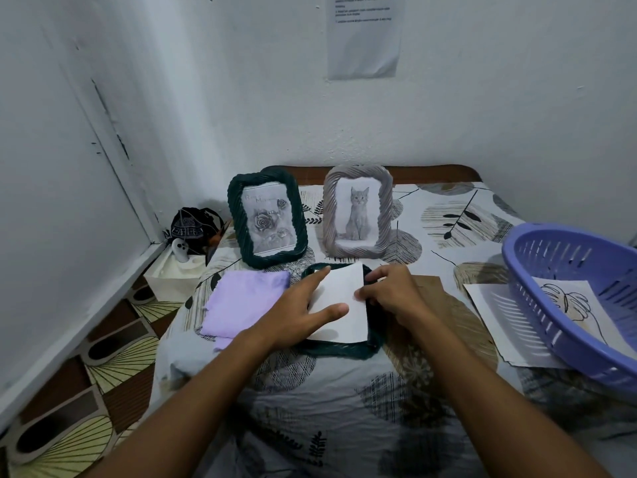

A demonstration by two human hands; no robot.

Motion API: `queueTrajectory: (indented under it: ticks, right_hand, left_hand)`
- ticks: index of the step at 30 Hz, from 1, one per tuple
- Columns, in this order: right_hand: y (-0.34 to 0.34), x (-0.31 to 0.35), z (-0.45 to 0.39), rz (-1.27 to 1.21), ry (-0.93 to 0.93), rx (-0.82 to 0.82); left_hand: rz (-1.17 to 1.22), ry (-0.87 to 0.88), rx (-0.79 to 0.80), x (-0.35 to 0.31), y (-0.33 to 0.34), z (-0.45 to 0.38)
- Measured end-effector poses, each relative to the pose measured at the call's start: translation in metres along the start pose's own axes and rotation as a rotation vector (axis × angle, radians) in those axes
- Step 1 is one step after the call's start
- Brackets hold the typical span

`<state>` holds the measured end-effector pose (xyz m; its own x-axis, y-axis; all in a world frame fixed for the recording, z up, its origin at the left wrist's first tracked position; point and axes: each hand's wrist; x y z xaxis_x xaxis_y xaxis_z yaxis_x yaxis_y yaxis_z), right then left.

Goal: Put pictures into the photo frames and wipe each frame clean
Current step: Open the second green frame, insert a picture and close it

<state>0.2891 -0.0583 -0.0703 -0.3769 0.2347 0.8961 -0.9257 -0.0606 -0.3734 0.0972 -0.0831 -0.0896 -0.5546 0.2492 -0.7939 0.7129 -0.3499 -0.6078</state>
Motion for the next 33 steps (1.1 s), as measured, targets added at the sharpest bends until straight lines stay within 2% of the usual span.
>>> queueTrajectory:
  ticks: [8, 10, 13, 15, 18, 20, 22, 25, 28, 30, 31, 33]
  right_hand:
    - [-0.007, 0.003, -0.006, 0.213, -0.008, -0.013]
    - [-0.008, 0.004, -0.007, 0.187, 0.002, 0.013]
    - [-0.018, 0.008, -0.004, 0.005, 0.055, 0.079]
    - [-0.030, 0.011, -0.002, -0.105, 0.090, 0.134]
    - [-0.052, 0.017, 0.004, -0.217, 0.085, 0.173]
    - [-0.068, 0.023, 0.011, -0.232, 0.066, 0.162]
    - [-0.087, 0.030, 0.023, -0.174, 0.041, 0.136]
    - [-0.117, 0.037, 0.039, 0.012, -0.019, 0.025]
    - [-0.154, 0.027, 0.044, 0.277, -0.107, -0.245]
    - [-0.177, 0.017, 0.046, 0.532, -0.051, -0.360]
    - [-0.186, 0.012, 0.049, 0.610, 0.020, -0.330]
    - [-0.194, 0.007, 0.055, 0.600, 0.151, -0.164]
  left_hand:
    - [-0.024, 0.024, -0.001, -0.007, -0.005, -0.001]
    - [-0.040, 0.040, -0.027, -0.009, -0.007, -0.002]
    - [-0.026, 0.034, -0.120, -0.012, -0.010, -0.008]
    - [0.094, -0.002, -0.181, -0.016, -0.010, -0.016]
    - [0.466, -0.111, -0.239, -0.036, -0.008, -0.028]
    - [0.700, -0.180, -0.222, -0.050, -0.005, -0.036]
    - [0.819, -0.175, -0.186, -0.064, 0.002, -0.046]
    - [0.872, -0.168, -0.169, -0.086, 0.017, -0.058]
    - [0.859, -0.174, -0.151, -0.103, 0.037, -0.070]
    - [0.814, -0.187, -0.145, -0.110, 0.053, -0.077]
    - [0.777, -0.199, -0.146, -0.113, 0.062, -0.081]
    - [0.689, -0.234, -0.158, -0.117, 0.079, -0.088]
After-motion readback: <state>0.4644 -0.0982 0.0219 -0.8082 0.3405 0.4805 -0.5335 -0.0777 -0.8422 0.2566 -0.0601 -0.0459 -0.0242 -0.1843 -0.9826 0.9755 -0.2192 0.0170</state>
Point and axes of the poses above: each hand's wrist, its own z-axis away from the middle knuckle, its own y-axis out of the palm, x = y × z, and after that the axes turned 7 degrees about x, right-handed
